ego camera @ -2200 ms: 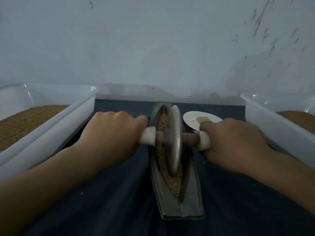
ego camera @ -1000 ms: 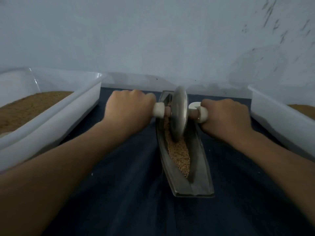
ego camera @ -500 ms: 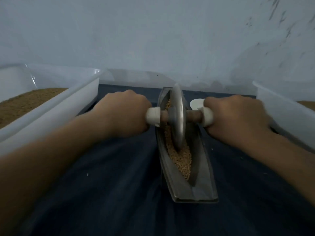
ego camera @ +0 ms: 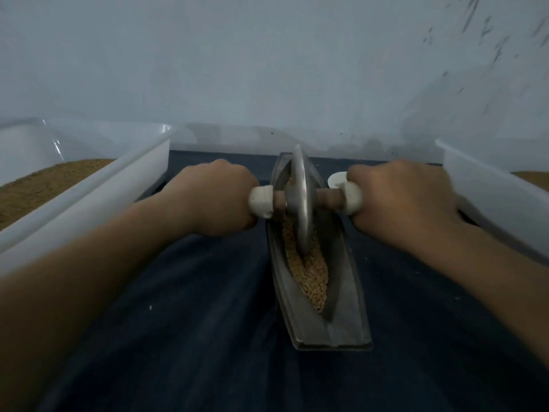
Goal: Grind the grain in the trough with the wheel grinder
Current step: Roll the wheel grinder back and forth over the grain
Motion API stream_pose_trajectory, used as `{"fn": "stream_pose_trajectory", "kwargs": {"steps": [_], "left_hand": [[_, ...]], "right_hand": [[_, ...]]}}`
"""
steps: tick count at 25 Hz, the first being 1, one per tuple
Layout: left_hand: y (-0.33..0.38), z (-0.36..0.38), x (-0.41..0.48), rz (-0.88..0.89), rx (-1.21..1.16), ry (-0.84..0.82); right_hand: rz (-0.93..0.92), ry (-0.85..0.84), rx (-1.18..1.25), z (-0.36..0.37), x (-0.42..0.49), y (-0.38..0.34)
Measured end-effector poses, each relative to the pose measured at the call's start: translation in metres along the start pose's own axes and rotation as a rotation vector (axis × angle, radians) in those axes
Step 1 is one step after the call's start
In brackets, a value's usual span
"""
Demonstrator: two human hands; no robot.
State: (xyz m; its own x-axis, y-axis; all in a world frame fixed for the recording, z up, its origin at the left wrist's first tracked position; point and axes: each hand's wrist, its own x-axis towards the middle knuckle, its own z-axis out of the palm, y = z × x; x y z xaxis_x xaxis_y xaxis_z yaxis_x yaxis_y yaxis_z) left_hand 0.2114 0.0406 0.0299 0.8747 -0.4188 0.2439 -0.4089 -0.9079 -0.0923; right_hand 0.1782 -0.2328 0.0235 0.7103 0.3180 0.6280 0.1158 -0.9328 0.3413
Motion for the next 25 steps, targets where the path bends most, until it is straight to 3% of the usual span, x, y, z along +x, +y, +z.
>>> {"fn": "stream_pose_trajectory", "kwargs": {"steps": [3,5,7,9,11,13,17,19,22,25], "left_hand": [[0.016,0.004,0.012,-0.164,0.139,0.213],[0.016,0.001,0.012,-0.174,0.105,0.115],[0.009,-0.002,0.0,-0.062,0.111,0.073],[0.006,0.001,-0.015,0.124,0.241,0.309],[0.011,-0.004,-0.018,0.148,0.367,0.467],[0.016,-0.001,-0.005,0.062,0.42,0.417],[0.024,-0.008,0.03,-0.148,0.323,0.231],[0.021,-0.01,0.02,-0.083,0.299,0.206],[0.015,-0.004,-0.019,0.124,0.358,0.382],[0.01,0.0,-0.017,0.099,0.401,0.454]], "right_hand": [[0.076,-0.14,0.086,0.011,0.033,-0.011],[0.058,-0.198,0.083,0.006,0.035,-0.007],[0.003,-0.158,0.074,-0.001,0.01,0.001],[-0.017,-0.048,0.128,-0.005,-0.025,0.003],[0.012,0.001,0.197,0.002,-0.042,0.005],[0.079,-0.01,0.194,0.013,-0.024,0.001],[0.179,-0.245,0.198,0.018,0.034,-0.003],[0.13,-0.278,0.183,0.012,0.023,0.001],[0.001,-0.094,0.14,-0.003,-0.026,0.006],[-0.004,-0.052,0.147,-0.004,-0.026,0.01]]}}
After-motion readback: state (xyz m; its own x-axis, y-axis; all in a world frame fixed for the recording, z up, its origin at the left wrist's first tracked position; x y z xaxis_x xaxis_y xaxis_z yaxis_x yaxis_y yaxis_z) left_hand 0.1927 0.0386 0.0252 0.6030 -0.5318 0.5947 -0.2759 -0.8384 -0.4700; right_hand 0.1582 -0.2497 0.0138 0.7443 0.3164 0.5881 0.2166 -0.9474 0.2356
